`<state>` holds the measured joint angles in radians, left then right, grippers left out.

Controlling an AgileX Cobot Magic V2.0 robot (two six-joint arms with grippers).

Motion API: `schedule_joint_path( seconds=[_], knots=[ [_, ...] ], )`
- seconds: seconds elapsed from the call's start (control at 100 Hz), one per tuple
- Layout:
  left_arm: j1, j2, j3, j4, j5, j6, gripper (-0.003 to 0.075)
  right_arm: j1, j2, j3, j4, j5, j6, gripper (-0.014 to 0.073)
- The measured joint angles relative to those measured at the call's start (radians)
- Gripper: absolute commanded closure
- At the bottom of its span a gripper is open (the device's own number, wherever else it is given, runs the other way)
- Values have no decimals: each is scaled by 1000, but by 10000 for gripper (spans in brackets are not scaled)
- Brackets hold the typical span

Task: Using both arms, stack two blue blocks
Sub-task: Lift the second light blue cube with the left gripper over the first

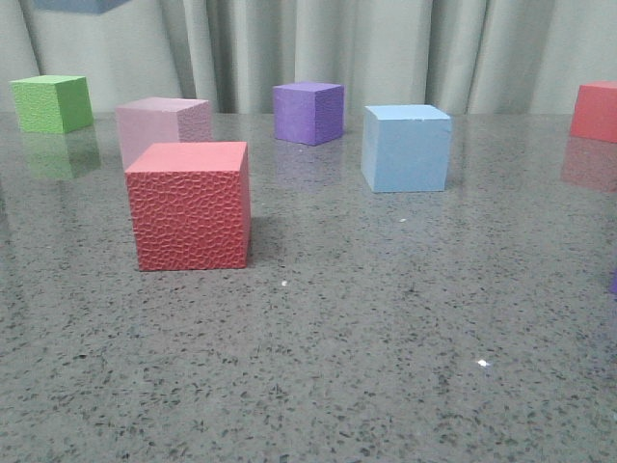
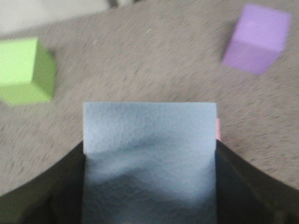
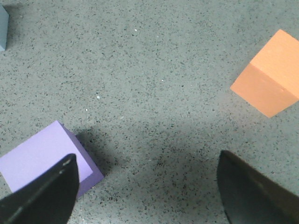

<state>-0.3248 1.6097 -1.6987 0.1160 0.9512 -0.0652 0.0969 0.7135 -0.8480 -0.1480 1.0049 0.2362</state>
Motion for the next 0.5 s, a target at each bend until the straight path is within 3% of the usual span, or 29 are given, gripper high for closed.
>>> schedule_joint_path(
  seconds=[0.5],
  knots=[
    [-145,219,-240,-181,-2,290,439,0,0,0,0,-1,0,-6]
  ],
)
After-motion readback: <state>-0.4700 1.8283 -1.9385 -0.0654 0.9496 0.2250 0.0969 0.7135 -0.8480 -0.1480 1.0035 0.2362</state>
